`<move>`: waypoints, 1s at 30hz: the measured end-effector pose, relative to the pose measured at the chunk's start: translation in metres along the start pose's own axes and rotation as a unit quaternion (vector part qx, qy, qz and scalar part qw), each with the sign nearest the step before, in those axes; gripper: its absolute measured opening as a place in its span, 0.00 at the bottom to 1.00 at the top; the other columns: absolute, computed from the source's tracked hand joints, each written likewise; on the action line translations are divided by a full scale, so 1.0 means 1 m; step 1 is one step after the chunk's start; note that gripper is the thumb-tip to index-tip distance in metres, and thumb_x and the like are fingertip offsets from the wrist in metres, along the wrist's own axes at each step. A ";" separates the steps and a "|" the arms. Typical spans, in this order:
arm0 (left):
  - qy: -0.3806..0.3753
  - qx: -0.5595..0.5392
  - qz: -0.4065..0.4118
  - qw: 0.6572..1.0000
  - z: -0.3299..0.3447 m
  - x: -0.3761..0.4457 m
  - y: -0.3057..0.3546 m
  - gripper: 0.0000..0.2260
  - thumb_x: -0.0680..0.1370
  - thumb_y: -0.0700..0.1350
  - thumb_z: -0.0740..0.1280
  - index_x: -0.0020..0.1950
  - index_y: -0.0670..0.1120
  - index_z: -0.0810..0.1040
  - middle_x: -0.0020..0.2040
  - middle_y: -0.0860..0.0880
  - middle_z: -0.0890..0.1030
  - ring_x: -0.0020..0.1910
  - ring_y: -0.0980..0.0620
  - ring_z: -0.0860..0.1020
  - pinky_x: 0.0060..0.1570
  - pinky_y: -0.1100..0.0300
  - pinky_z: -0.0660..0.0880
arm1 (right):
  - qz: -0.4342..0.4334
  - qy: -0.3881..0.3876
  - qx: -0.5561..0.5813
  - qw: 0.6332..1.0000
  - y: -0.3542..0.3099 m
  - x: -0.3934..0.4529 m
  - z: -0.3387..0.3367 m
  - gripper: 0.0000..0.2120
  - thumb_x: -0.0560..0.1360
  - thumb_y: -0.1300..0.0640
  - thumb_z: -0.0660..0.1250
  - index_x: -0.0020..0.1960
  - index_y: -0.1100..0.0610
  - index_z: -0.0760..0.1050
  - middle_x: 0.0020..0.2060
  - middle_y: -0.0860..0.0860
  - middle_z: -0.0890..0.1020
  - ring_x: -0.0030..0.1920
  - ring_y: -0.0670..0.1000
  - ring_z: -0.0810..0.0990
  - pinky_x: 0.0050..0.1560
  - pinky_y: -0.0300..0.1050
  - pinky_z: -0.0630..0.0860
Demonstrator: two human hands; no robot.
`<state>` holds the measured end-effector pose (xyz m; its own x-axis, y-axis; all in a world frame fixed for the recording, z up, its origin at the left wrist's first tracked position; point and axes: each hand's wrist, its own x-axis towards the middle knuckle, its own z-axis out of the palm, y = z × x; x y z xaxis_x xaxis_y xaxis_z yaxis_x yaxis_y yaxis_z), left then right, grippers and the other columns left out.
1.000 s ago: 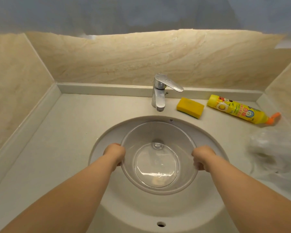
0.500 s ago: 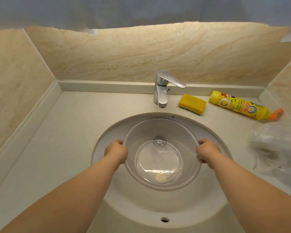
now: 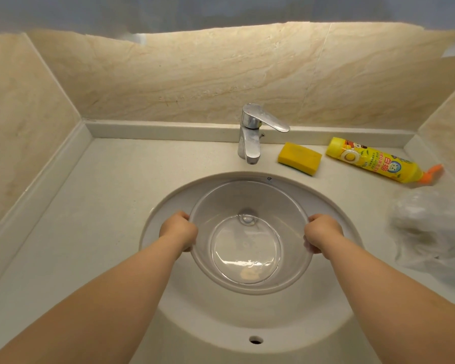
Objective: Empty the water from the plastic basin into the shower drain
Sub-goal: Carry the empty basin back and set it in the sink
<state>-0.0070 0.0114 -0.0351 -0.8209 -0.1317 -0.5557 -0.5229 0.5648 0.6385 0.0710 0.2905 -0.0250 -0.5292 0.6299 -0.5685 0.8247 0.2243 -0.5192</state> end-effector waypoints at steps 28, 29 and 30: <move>0.002 -0.056 -0.012 0.998 -0.002 0.006 -0.007 0.17 0.74 0.37 0.62 0.63 0.47 0.76 0.43 0.43 0.82 0.47 0.40 0.84 0.51 0.47 0.82 | -0.027 0.018 -0.035 0.999 -0.006 -0.012 0.002 0.21 0.73 0.69 0.53 0.59 0.58 0.77 0.50 0.62 0.81 0.49 0.65 0.84 0.52 0.60 0.82; 0.002 -0.053 -0.008 0.999 -0.001 0.007 -0.005 0.16 0.74 0.36 0.61 0.59 0.46 0.77 0.39 0.44 0.81 0.47 0.39 0.84 0.50 0.46 0.82 | -0.018 0.012 -0.028 0.999 -0.006 -0.013 0.001 0.20 0.73 0.69 0.53 0.57 0.59 0.77 0.49 0.63 0.81 0.48 0.65 0.84 0.50 0.61 0.83; 0.004 -0.049 -0.005 0.999 -0.002 0.009 -0.003 0.14 0.74 0.36 0.61 0.57 0.46 0.78 0.37 0.45 0.81 0.47 0.39 0.84 0.50 0.45 0.82 | -0.010 0.007 -0.025 1.000 -0.006 -0.014 0.001 0.19 0.73 0.69 0.52 0.55 0.60 0.77 0.47 0.63 0.81 0.46 0.65 0.85 0.49 0.61 0.83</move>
<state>-0.0133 0.0066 -0.0409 -0.8172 -0.1434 -0.5582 -0.5504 0.4813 0.6822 0.0734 0.2790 -0.0147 -0.5438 0.6354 -0.5482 0.8226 0.2741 -0.4982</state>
